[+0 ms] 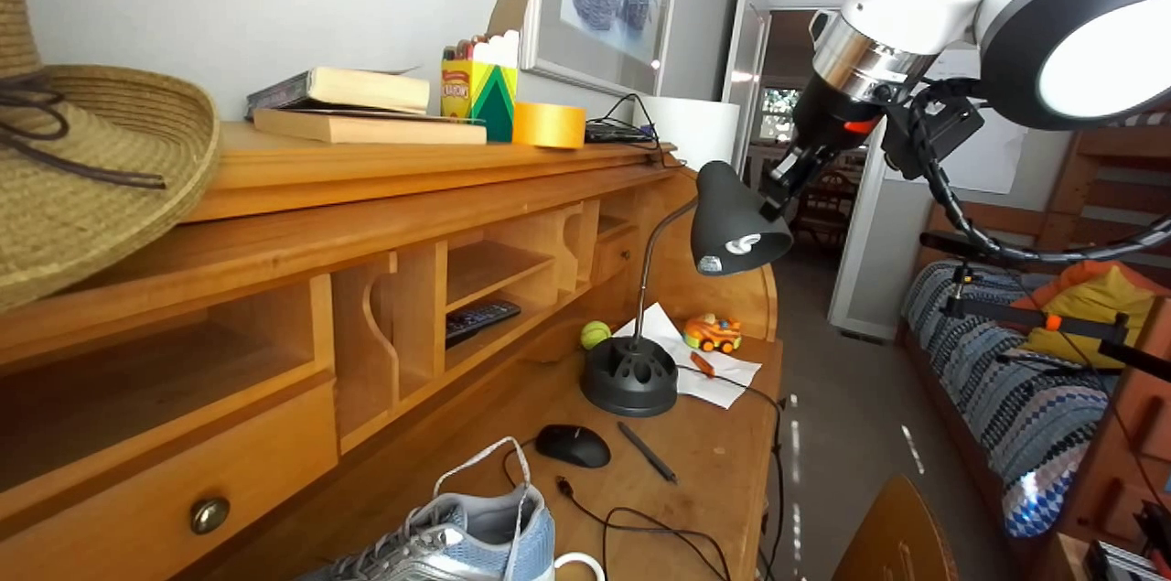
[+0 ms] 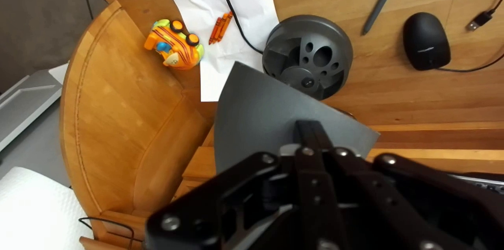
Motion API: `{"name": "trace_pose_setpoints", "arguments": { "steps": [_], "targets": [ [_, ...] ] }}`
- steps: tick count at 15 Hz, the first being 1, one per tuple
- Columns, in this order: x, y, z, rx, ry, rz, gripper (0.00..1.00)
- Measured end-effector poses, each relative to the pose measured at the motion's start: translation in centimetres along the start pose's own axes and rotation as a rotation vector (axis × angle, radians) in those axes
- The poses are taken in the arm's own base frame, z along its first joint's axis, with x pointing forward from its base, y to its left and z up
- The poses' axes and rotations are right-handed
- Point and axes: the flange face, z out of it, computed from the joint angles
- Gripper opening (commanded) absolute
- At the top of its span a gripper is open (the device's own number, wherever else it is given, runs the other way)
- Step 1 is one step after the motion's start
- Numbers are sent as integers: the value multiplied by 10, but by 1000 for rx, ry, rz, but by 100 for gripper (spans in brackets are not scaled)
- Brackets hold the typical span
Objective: Push the lamp downwards.
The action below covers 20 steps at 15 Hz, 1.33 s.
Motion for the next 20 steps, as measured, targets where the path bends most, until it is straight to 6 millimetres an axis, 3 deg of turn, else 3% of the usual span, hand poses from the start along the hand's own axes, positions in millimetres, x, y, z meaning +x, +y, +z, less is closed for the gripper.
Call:
{"name": "trace_pose_setpoints", "arguments": {
  "steps": [13,18,19,20],
  "targets": [
    [-6,-3,6,20,-25,18,0],
    [6,16,-13,14,23,65,0],
    [9,22,-22,18,42,80,26],
    [12,28,-32,21,59,87,27]
  ]
}}
